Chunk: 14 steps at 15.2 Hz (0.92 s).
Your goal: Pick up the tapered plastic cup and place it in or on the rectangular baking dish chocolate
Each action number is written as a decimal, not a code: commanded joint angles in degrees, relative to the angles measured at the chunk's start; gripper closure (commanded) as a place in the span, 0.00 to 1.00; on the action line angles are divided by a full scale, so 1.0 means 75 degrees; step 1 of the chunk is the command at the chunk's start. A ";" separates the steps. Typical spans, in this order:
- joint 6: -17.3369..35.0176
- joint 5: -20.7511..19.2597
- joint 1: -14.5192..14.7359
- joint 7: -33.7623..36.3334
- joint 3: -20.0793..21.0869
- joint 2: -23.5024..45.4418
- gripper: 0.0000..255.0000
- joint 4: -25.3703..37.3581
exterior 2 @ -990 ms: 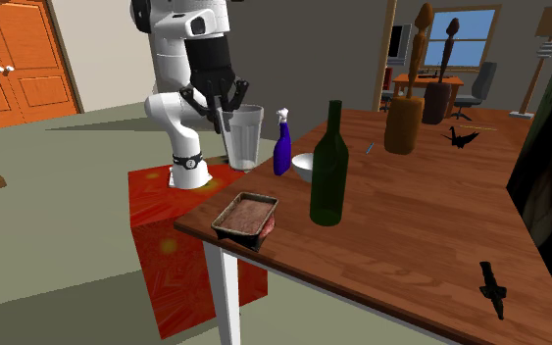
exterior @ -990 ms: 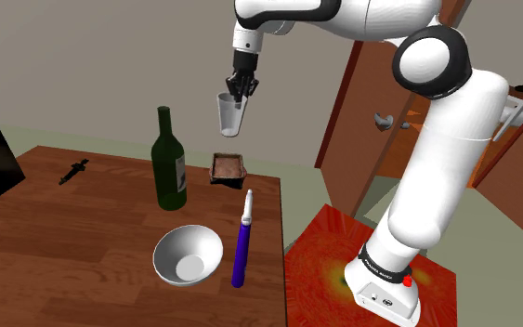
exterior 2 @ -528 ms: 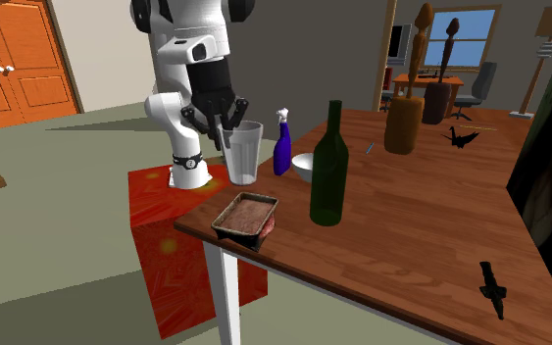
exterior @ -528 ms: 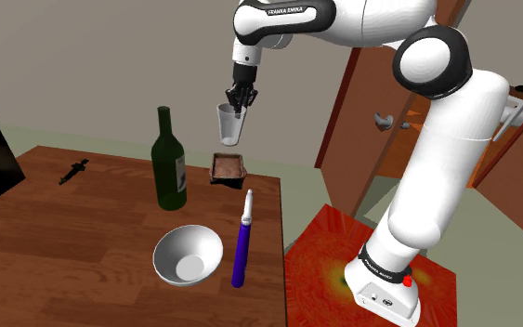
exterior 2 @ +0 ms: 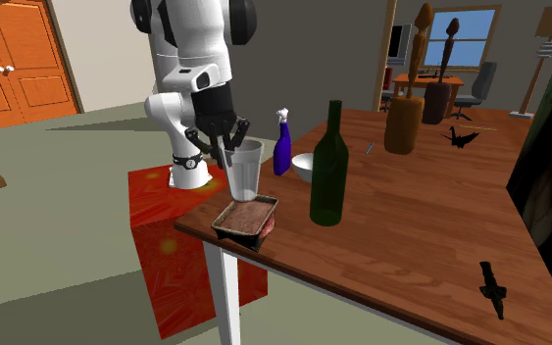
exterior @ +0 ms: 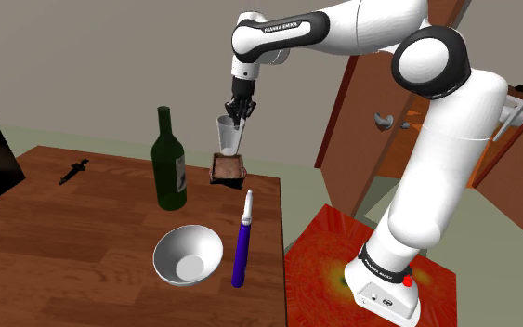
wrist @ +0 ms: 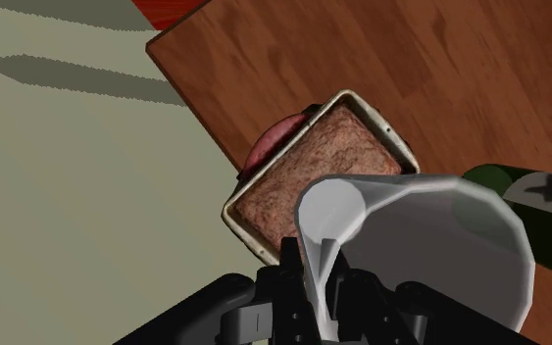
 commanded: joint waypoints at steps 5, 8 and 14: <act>0.0247 0.0009 0.0005 -0.0020 0.0004 0.0063 1.00 -0.0177; 0.0247 0.0009 0.0005 -0.0020 0.0004 0.0063 1.00 -0.0177; 0.0247 0.0009 0.0005 -0.0021 0.0004 0.0063 0.00 -0.0178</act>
